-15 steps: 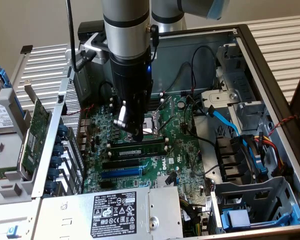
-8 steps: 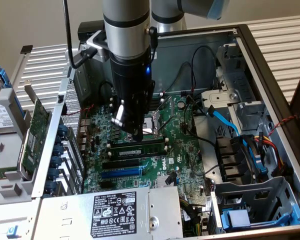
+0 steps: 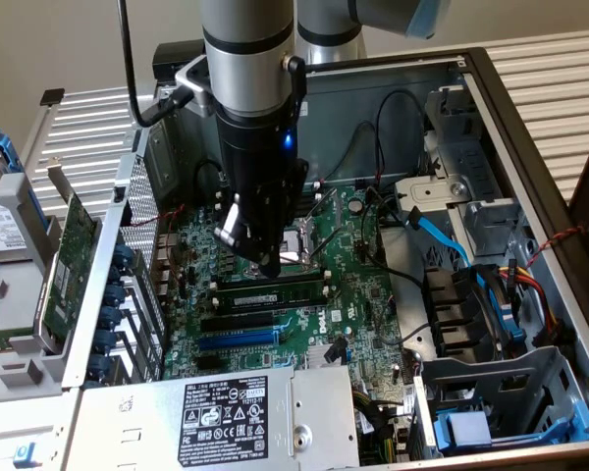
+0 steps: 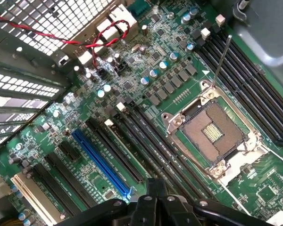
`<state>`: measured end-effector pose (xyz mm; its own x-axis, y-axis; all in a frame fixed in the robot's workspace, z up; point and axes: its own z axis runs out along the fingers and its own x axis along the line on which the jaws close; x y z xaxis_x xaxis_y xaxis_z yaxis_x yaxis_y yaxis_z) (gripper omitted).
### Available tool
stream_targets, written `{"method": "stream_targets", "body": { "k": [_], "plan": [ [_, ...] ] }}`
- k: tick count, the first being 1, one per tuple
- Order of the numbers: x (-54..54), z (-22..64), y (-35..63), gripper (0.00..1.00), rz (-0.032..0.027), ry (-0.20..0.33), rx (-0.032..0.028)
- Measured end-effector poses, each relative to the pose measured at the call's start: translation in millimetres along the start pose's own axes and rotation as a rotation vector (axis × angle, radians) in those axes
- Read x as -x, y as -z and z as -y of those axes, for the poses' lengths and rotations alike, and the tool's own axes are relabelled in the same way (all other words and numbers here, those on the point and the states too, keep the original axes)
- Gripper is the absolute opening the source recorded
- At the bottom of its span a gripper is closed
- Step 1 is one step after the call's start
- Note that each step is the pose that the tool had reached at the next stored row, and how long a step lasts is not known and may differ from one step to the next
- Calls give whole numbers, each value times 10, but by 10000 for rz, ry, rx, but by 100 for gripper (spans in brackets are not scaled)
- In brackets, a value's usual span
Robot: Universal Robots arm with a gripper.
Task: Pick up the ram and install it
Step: 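Press down the ram until it locks into place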
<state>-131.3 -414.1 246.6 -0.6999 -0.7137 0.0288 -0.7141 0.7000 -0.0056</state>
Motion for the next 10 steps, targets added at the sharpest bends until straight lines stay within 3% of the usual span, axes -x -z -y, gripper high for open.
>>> {"method": "stream_targets", "body": {
  "k": [10],
  "plan": [
    [0,0,-1,10,-10,-1363,38]
  ]
}}
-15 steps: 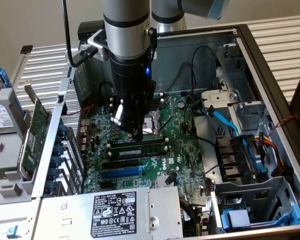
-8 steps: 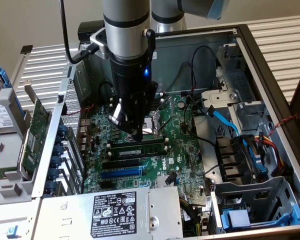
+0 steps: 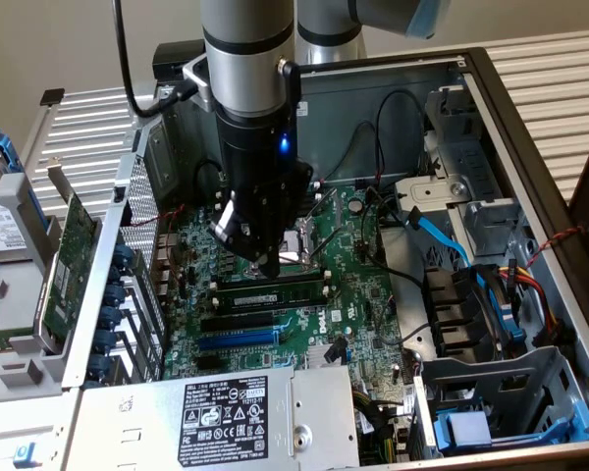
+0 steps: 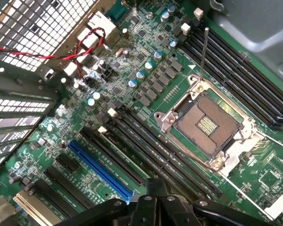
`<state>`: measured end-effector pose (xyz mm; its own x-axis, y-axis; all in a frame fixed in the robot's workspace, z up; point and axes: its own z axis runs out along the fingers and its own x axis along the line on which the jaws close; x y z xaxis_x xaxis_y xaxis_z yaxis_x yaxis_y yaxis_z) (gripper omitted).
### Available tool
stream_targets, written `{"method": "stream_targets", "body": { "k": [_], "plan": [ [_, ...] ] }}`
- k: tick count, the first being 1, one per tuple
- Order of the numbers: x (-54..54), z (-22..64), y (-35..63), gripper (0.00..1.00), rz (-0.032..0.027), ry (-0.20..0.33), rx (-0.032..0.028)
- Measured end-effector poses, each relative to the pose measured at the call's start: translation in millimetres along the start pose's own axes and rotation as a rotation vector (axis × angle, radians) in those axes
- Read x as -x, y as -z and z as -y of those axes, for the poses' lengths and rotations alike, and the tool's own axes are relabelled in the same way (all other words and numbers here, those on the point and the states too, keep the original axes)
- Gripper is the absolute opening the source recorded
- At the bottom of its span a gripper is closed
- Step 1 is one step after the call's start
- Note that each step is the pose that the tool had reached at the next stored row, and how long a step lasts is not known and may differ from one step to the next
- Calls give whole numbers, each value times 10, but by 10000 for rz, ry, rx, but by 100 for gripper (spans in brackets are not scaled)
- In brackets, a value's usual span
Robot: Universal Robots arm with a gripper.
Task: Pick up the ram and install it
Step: 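Press down the ram until it locks into place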
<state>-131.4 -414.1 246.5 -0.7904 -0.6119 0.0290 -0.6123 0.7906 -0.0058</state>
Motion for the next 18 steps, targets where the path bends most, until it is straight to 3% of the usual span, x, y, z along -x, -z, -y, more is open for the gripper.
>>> {"method": "stream_targets", "body": {
  "k": [18],
  "plan": [
    [0,0,-5,10,-15,-2473,69]
  ]
}}
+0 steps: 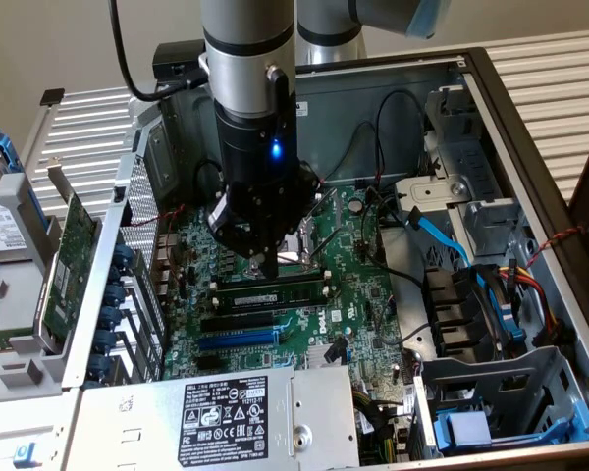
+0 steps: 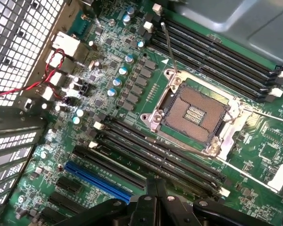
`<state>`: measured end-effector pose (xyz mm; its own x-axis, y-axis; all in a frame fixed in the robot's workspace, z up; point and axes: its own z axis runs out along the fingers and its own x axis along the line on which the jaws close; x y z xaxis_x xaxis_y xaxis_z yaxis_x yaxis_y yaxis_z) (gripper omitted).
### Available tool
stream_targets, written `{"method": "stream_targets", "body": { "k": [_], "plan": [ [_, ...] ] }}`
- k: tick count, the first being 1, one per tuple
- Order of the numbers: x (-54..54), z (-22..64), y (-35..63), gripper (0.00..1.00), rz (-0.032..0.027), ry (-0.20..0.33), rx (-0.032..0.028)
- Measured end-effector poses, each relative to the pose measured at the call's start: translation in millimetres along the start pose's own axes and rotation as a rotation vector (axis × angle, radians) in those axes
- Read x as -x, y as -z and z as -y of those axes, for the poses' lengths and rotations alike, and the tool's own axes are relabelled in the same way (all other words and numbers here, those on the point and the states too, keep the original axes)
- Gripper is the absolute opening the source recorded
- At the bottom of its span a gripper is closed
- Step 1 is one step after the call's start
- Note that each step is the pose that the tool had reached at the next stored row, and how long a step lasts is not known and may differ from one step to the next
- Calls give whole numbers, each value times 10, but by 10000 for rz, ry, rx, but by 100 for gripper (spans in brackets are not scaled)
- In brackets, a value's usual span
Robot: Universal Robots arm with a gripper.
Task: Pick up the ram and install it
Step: 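Press down the ram until it locks into place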
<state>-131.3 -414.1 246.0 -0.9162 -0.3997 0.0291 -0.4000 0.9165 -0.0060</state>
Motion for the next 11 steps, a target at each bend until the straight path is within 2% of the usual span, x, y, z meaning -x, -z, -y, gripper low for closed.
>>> {"method": "stream_targets", "body": {
  "k": [4,11],
  "plan": [
    [-1,0,1,10,-13,-471,0],
    [0,0,0,10,-58,-1189,-40]
  ]
}}
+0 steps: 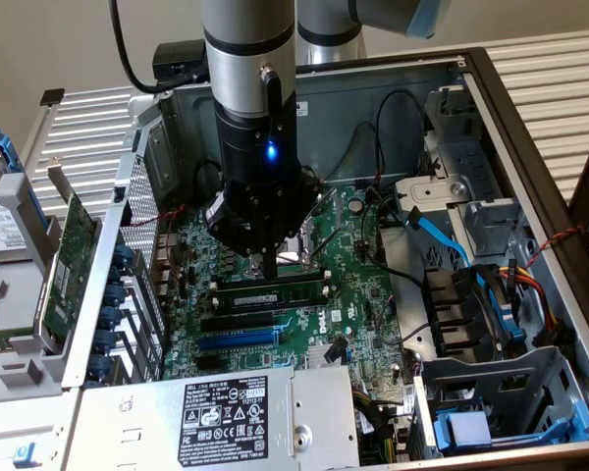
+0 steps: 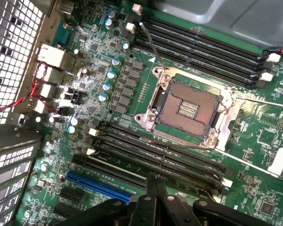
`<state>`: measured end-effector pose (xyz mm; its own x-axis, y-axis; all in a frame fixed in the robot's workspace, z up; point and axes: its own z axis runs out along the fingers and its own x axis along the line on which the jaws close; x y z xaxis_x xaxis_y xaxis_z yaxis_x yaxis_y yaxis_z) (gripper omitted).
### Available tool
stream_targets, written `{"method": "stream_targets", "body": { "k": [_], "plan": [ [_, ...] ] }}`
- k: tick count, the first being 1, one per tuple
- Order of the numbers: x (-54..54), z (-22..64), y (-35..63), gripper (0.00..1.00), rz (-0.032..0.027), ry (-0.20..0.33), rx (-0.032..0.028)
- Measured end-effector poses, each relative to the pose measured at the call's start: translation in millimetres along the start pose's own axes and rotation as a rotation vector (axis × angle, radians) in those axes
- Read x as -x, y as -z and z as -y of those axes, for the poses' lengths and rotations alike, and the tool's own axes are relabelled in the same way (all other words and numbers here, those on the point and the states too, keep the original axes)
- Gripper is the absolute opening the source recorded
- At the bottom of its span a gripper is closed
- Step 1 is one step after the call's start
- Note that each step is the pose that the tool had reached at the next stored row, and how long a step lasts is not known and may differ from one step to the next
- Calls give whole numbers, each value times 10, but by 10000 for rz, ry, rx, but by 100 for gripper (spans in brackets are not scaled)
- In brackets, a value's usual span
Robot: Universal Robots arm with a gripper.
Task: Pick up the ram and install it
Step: 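Press down the ram until it locks into place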
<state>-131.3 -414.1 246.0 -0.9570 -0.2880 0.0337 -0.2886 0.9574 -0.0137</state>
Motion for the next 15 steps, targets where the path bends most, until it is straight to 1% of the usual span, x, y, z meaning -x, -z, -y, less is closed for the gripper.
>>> {"method": "stream_targets", "body": {
  "k": [2,15],
  "plan": [
    [0,0,0,10,-15,-201,-21],
    [-1,0,0,10,-127,-1478,-208]
  ]
}}
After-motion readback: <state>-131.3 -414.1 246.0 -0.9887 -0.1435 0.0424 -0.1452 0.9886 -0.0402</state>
